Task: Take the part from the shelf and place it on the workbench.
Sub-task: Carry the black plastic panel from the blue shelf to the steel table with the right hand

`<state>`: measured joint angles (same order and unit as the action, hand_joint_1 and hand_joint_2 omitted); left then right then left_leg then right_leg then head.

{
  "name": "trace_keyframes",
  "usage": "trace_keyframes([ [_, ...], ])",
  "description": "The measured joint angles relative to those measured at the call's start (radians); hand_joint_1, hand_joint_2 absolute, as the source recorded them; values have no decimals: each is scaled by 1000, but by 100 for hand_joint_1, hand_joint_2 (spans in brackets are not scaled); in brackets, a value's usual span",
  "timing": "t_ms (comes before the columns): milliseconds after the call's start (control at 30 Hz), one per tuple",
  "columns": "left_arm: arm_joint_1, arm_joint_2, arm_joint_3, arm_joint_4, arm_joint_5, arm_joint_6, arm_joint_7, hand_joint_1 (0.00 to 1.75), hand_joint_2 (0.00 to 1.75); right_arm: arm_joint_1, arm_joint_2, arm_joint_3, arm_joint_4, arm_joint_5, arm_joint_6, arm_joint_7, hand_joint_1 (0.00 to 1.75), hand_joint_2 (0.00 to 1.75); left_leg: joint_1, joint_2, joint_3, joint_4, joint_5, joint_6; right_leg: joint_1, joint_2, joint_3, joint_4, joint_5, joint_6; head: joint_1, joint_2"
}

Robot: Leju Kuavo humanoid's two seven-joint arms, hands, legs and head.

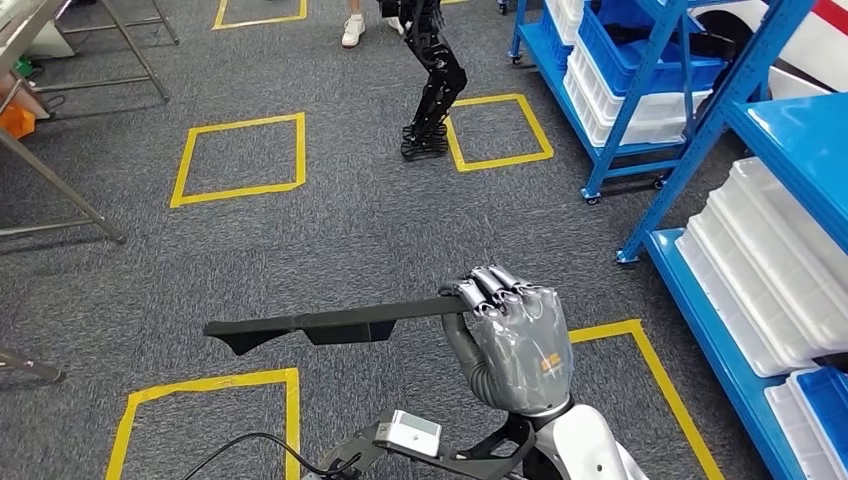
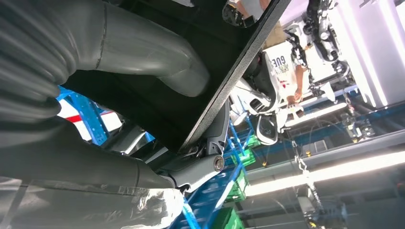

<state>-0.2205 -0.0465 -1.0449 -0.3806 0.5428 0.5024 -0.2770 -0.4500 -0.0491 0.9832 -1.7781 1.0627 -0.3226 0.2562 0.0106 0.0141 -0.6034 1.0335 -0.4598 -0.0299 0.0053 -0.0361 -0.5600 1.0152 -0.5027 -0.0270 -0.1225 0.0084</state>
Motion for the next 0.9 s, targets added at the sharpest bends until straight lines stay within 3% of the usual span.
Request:
trace_keyframes([
  [100,1,0,0,0,0,0,0,0,175,-1,0,0,0,0,2,2,175,175,-1,-6,2,-18,1,12,1,-7,1,0,-5,13,0,0],
  [167,0,0,0,-1,0,0,0,0,175,-2,0,0,0,0,2,2,175,175,4,-11,5,-26,6,23,-2,7,-12,33,-32,22,2,0],
  [267,-1,0,0,-1,0,1,0,0,175,-3,0,1,0,0,5,2,175,175,6,-19,6,-29,7,31,-8,31,-99,216,-123,31,7,0],
  [300,0,0,0,-1,0,1,0,0,175,-2,0,1,0,0,6,2,175,175,6,-23,6,-29,6,32,-9,32,-126,268,-136,33,7,0],
  [333,0,0,0,-1,0,1,0,0,175,-2,0,1,0,0,7,2,175,175,6,-28,6,-28,6,31,-11,32,-137,284,-128,34,7,0],
  [367,0,0,0,-1,0,1,0,0,175,-2,0,1,0,0,8,3,175,175,7,-33,6,-27,5,30,-13,33,-129,260,-100,35,7,0],
  [433,0,0,0,-2,0,1,0,0,175,-2,0,1,0,0,8,2,175,175,10,-47,7,-23,2,25,-19,44,-72,129,-25,34,8,0],
  [500,-1,0,0,-2,0,1,1,0,175,-3,0,1,0,0,8,2,175,175,9,-57,2,-16,0,15,-20,61,-31,31,9,30,9,0],
  [600,1,0,0,-2,0,2,1,0,175,-3,0,2,0,0,9,3,175,175,11,-65,-5,-14,2,-4,-17,62,-27,14,8,15,5,0],
  [667,0,0,0,-2,-1,2,2,0,175,-5,1,2,0,0,9,3,175,175,12,-53,-13,14,-18,-14,-17,51,-22,8,12,1,2,0],
  [800,-1,0,0,-2,-7,-2,4,0,175,-5,3,2,0,0,12,4,175,175,10,-26,-117,247,-125,-23,-11,25,-18,6,10,-13,-8,0],
  [833,0,0,0,-2,-8,-3,6,0,175,-5,3,2,0,1,13,5,175,175,10,-25,-129,273,-127,-21,-9,20,-17,6,9,-14,-9,0],
  [867,1,0,0,-2,-9,-3,8,0,175,-4,3,2,0,2,14,7,175,175,10,-24,-123,261,-112,-18,-7,15,-16,6,8,-15,-9,0],
  [900,1,0,0,-2,-10,-4,9,0,175,-4,3,2,-1,2,15,7,175,175,8,-22,-95,206,-80,-13,-5,12,-14,6,7,-15,-10,0],
])
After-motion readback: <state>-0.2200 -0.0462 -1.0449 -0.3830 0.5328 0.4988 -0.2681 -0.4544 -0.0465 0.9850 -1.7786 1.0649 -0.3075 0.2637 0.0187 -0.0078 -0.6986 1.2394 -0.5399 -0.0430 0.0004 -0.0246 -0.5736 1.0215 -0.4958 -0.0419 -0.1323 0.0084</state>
